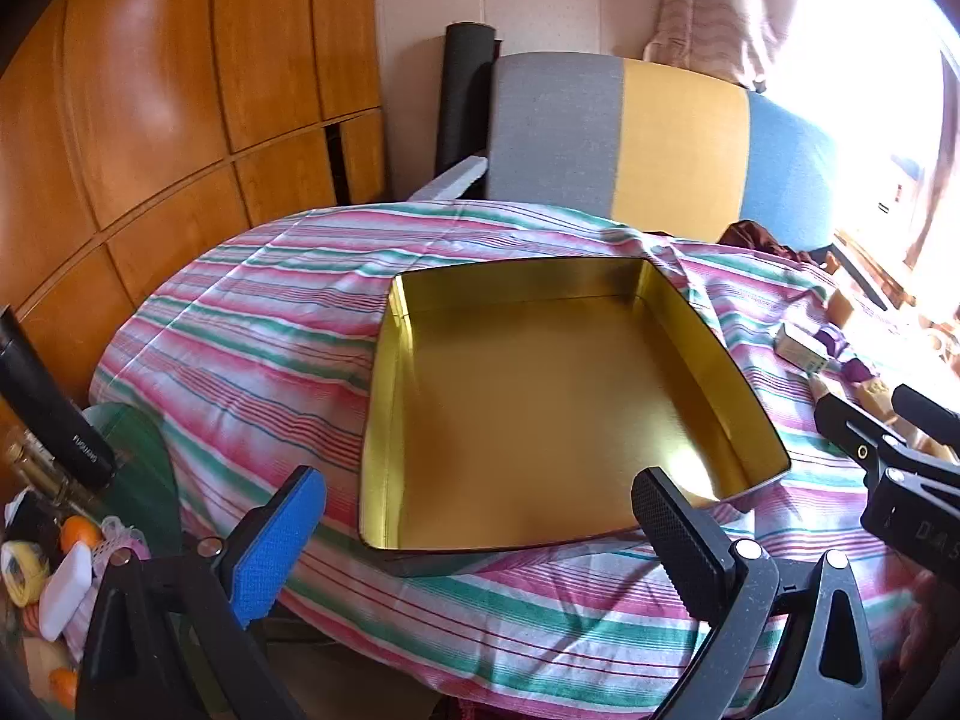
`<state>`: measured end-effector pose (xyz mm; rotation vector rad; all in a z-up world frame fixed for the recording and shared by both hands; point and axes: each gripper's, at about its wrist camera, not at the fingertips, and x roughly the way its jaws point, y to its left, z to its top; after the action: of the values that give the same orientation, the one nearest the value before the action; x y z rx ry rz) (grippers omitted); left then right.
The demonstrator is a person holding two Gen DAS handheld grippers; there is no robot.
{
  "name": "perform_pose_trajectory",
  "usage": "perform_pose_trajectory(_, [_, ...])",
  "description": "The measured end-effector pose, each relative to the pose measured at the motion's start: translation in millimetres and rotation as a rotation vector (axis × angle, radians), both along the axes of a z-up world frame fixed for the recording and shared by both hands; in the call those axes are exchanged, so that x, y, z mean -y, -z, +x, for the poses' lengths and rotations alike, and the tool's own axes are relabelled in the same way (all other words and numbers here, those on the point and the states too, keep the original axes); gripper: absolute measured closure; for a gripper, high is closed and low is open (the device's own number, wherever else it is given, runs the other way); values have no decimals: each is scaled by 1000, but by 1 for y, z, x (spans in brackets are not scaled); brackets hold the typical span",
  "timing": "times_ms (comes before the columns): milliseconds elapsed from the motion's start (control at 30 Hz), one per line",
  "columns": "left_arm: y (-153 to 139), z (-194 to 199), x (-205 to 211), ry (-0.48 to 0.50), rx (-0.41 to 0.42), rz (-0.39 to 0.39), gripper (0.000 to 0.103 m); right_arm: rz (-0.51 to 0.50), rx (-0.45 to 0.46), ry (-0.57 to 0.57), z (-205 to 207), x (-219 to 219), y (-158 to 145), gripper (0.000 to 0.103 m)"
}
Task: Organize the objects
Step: 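Move both tools from the gold tray toward the scattered items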
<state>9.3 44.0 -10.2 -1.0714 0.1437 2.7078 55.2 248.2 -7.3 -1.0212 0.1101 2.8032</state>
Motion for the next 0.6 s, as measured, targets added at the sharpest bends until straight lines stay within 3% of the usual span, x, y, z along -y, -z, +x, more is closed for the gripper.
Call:
perform_pose_trajectory(200, [6, -2, -10, 83, 60, 65, 0, -48, 22, 55, 12, -40, -3, 7])
perform_pose_trajectory(300, [11, -1, -20, 122, 77, 60, 0, -102, 50, 99, 20, -69, -3, 7])
perform_pose_trajectory(433, [13, -2, -33, 200, 114, 87, 0, -146, 77, 189, 37, -115, -6, 7])
perform_pose_trajectory(600, [1, -2, -65, 304, 100, 103, 0, -190, 88, 366, 67, -189, -6, 7])
